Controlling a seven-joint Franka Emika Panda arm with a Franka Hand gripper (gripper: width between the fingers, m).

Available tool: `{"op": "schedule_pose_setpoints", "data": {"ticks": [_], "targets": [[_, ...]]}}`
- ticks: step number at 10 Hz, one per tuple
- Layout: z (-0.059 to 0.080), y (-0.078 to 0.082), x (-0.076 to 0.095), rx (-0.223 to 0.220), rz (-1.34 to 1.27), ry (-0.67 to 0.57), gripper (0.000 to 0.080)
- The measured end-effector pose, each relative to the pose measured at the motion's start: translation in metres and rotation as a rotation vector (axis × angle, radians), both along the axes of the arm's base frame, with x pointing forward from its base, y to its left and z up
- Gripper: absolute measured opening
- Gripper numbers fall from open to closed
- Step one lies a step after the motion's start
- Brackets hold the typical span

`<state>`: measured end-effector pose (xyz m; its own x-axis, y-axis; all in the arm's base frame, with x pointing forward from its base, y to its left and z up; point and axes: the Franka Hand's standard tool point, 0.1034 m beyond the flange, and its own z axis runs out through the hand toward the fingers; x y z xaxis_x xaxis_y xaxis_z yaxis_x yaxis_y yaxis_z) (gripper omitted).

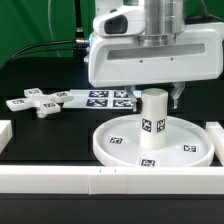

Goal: Assemble round table

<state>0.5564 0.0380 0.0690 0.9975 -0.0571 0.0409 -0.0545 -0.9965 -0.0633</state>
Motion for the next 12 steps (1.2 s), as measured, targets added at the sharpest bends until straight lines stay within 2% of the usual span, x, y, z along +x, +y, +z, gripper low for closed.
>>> {"op": "schedule_pose_setpoints", "data": {"ticks": [6, 10, 12], "targets": [[0.0002, -0.0020, 0.0003, 0.041, -0.357, 0.016, 0.0409], [0.0001, -0.0017, -0.0005, 0.129, -0.866, 0.073, 0.0409], [-0.0002, 0.0038, -0.0012, 0.139, -1.068, 0.097, 0.0409]]}}
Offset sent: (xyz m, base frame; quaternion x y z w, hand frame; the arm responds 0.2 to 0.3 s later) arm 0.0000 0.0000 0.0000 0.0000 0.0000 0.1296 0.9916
